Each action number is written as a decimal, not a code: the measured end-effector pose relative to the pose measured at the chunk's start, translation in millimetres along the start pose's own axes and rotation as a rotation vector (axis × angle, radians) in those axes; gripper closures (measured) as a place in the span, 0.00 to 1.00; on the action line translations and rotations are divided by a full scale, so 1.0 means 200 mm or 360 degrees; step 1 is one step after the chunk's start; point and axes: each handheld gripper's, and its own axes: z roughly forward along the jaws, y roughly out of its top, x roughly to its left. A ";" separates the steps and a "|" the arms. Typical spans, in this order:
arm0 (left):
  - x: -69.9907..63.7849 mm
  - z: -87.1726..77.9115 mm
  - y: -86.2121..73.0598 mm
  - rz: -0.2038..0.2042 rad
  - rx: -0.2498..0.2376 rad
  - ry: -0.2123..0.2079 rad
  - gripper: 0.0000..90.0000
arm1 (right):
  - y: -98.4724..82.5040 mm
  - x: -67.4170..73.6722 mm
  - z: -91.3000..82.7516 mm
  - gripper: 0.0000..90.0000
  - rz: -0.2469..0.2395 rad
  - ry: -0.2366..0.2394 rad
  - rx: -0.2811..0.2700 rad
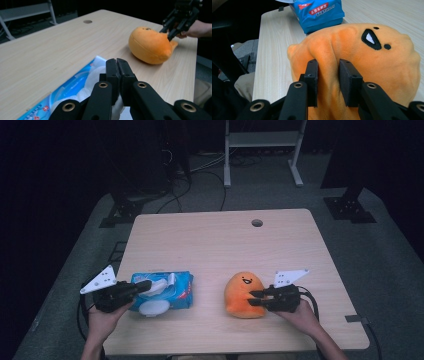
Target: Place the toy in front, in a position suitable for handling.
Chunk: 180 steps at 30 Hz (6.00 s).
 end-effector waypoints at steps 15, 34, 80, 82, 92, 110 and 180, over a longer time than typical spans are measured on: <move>-0.02 -0.06 0.21 0.0030 -0.0201 -0.0105 0.99 | 0.00 0.00 0.01 0.76 -0.0007 0.0001 -0.0007; -0.33 0.52 0.49 0.0175 -0.0177 -0.0507 0.98 | 0.05 0.02 -0.11 0.58 -0.0028 -0.0017 -0.0087; -0.50 0.99 0.27 0.0099 0.0094 -0.0728 0.81 | -0.04 -0.03 -0.34 0.64 0.0079 -0.0334 -0.0039; -0.51 1.01 0.25 0.0097 0.0131 -0.0725 0.82 | -0.04 -0.01 -0.35 0.56 0.0032 -0.0360 -0.0042; -0.48 1.00 0.23 0.0083 0.0117 -0.0682 0.82 | 0.08 0.17 -0.23 0.52 -0.0318 -0.0267 -0.0147; -0.43 0.96 0.16 0.0024 0.0036 -0.0671 0.56 | 0.11 0.15 -0.09 0.92 -0.0398 -0.0344 -0.0017; -0.44 0.95 0.09 0.0143 0.0061 -0.0467 0.26 | 0.00 -0.07 -0.05 0.93 0.0054 -0.0319 0.0024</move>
